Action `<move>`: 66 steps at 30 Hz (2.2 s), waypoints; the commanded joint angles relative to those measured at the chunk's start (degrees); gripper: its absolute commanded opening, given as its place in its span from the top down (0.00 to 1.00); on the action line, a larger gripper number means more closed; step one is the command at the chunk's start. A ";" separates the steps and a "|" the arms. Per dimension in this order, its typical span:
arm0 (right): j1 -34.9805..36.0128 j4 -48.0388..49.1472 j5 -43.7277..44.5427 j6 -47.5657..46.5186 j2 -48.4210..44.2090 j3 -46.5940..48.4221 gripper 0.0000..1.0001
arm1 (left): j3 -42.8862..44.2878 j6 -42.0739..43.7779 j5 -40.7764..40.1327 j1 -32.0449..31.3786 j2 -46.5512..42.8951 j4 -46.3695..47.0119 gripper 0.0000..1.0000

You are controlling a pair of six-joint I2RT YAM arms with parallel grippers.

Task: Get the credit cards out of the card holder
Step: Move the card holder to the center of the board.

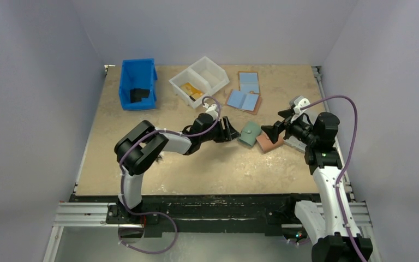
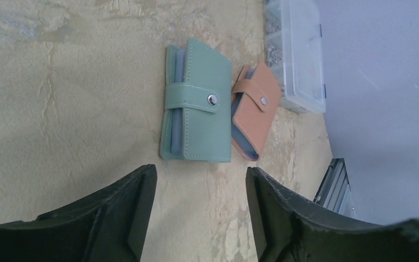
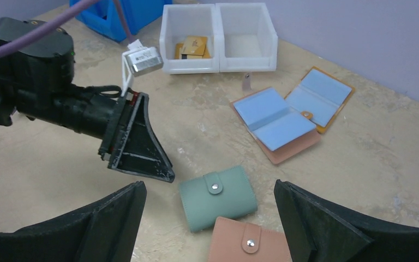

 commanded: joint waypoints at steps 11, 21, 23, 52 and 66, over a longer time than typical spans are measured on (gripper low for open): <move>-0.21 2.31 0.35 -0.66 -1.22 -1.03 0.01 | 6.14 -8.70 4.79 0.25 10.34 8.52 0.61; -0.19 2.48 0.14 -0.65 -1.37 -1.21 0.01 | 6.99 -9.82 5.55 0.25 11.13 9.13 0.61; -0.20 2.53 0.27 -0.65 -1.32 -1.30 0.01 | 6.91 -10.19 5.84 0.22 11.00 9.72 0.61; -0.21 2.61 0.02 -0.64 -1.44 -1.47 0.01 | 10.58 -14.95 4.27 -0.26 13.79 4.03 0.77; -0.19 1.24 -2.57 -1.79 -1.19 -1.43 0.01 | -6.49 -8.91 0.43 0.49 -2.49 5.09 1.00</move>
